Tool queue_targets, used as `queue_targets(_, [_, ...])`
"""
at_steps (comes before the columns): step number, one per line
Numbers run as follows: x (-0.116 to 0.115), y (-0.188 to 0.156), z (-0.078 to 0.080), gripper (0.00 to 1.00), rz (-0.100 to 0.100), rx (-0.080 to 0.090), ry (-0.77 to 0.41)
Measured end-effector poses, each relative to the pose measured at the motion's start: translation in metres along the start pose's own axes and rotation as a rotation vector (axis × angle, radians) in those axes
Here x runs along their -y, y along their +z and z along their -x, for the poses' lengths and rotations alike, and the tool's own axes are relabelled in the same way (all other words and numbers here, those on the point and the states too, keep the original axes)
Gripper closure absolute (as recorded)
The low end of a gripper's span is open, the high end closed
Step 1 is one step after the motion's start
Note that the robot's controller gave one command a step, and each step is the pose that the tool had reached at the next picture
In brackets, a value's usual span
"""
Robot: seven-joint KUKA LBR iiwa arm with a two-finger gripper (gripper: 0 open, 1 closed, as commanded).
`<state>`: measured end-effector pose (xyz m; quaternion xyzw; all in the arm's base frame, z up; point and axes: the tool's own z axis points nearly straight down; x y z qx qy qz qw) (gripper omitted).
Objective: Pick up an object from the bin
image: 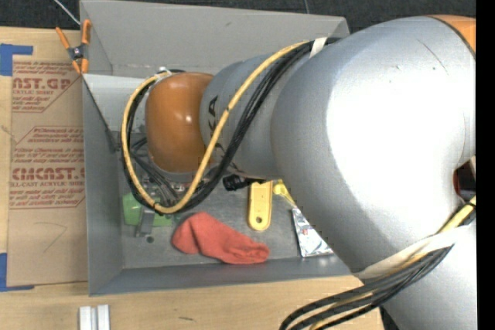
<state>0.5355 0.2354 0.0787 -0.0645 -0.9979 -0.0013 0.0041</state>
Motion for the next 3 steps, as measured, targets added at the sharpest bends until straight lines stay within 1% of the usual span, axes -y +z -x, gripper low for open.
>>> queue_targets(1, [0.001, -0.023, -0.002, 1.0, -0.003, -0.006, 0.0])
queue_targets(3, [-0.001, -0.063, 0.0, 1.0, 0.003, 0.003, 0.0])
